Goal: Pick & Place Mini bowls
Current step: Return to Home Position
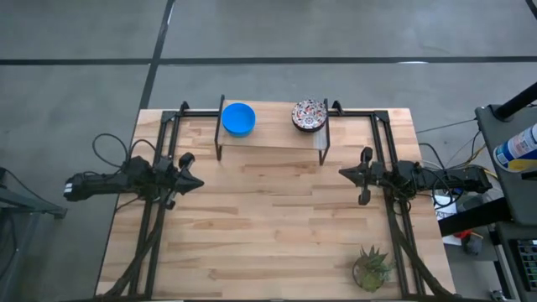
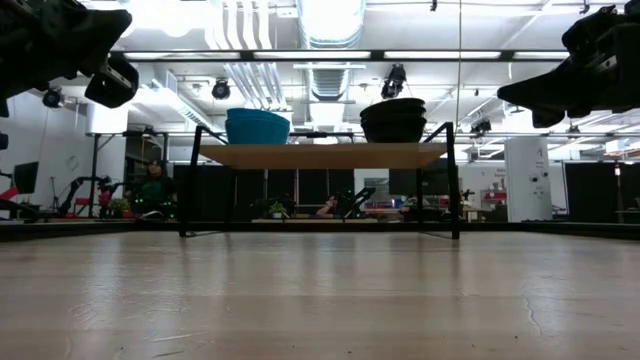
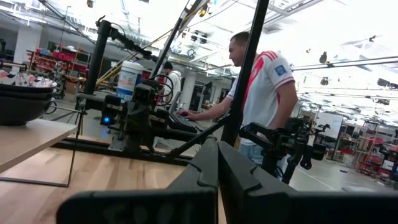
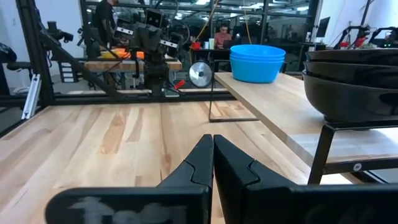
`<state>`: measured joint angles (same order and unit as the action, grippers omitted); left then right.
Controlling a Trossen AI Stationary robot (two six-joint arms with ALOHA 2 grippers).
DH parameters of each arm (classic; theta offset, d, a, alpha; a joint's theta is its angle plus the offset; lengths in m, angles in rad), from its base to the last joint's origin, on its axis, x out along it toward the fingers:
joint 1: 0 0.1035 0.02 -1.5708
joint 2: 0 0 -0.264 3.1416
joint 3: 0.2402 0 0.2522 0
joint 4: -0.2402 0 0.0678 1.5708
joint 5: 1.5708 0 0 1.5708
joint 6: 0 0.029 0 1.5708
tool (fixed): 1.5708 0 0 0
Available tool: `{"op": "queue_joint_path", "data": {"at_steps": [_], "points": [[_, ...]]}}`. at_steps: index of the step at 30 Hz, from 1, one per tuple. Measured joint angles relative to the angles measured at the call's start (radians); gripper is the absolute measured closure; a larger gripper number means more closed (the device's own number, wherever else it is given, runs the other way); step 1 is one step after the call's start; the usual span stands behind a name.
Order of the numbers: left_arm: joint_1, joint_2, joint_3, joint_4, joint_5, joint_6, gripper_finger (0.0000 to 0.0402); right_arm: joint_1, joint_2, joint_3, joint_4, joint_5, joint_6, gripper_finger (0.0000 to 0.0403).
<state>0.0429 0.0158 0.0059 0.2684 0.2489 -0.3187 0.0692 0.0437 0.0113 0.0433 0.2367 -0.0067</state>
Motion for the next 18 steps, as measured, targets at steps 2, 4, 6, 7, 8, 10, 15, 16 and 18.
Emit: {"op": "queue_joint_path", "data": {"at_steps": [2, 4, 6, 7, 8, 10, 15, 16, 18], "points": [[0.000, 0.000, 0.000, 0.000, 0.000, 0.000, 0.0400, 0.000, 0.000, 0.000, 0.000, 0.000, 0.011, 0.0394], [0.000, 0.000, 0.000, 0.000, 0.000, 0.000, 0.0400, 0.000, 0.000, 0.000, 0.000, 0.000, 0.015, 0.0394], [0.000, 0.000, 0.000, 0.000, 0.000, 0.000, 0.0400, 0.000, 0.000, 0.000, 0.000, 0.000, 0.007, 0.0394], [0.000, 0.000, 0.000, 0.000, 0.000, 0.000, 0.0400, 0.000, 0.000, 0.000, 0.000, 0.000, 0.001, 0.0394], [0.000, 0.000, 0.000, 0.000, 0.000, 0.000, 0.0400, 0.000, 0.000, 0.000, 0.000, 0.000, -0.001, 0.0394], [0.000, 0.000, 0.000, 0.000, 0.000, 0.000, 0.0400, 0.000, 0.000, 0.000, 0.000, 0.000, 0.003, 0.0394], [0.000, 0.000, 0.000, 0.000, 0.000, 0.000, 0.0400, 0.000, 0.000, 0.000, 0.000, 0.000, 0.001, 0.0394], [0.000, 0.000, 0.000, 0.000, 0.000, 0.000, 0.0400, 0.000, 0.000, 0.000, 0.000, 0.000, 0.000, 0.0394], [0.000, 0.000, 0.000, 0.000, 0.000, 0.000, 0.0400, 0.000, 0.000, 0.000, 0.000, 0.000, 0.004, 0.0394]]}}
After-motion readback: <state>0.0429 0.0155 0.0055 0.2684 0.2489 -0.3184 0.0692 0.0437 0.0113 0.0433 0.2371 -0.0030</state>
